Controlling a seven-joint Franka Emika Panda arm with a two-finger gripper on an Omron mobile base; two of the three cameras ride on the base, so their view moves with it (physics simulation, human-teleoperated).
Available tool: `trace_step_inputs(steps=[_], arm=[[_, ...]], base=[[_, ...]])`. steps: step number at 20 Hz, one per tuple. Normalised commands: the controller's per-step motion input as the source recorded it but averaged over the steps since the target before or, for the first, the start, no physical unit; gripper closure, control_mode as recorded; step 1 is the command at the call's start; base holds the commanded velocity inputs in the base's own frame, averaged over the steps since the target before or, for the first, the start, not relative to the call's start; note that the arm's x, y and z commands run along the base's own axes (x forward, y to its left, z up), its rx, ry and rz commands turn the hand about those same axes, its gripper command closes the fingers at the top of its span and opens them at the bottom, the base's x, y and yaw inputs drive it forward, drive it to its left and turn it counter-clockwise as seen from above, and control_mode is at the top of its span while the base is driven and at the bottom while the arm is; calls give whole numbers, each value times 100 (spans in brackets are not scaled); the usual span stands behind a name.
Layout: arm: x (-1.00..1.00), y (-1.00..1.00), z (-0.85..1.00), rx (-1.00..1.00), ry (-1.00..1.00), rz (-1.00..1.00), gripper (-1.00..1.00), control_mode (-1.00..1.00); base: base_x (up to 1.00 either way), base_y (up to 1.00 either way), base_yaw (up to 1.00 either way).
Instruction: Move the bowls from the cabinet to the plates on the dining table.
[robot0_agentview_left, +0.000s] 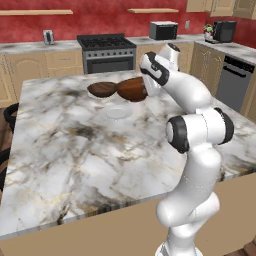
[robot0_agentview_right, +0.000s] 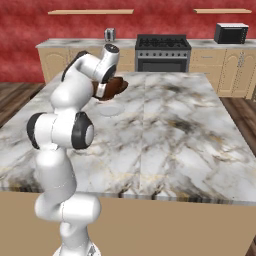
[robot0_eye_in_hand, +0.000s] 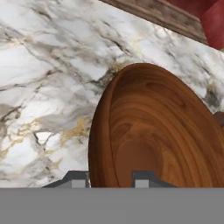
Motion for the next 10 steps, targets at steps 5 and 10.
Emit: trace_step_inputs(steps=[5,10], arm=[[49,17,-5,0,6,0,100,-100],[72,7,-7,0,3,0,100,-100]], base=[[0,0,0],[0,0,0]])
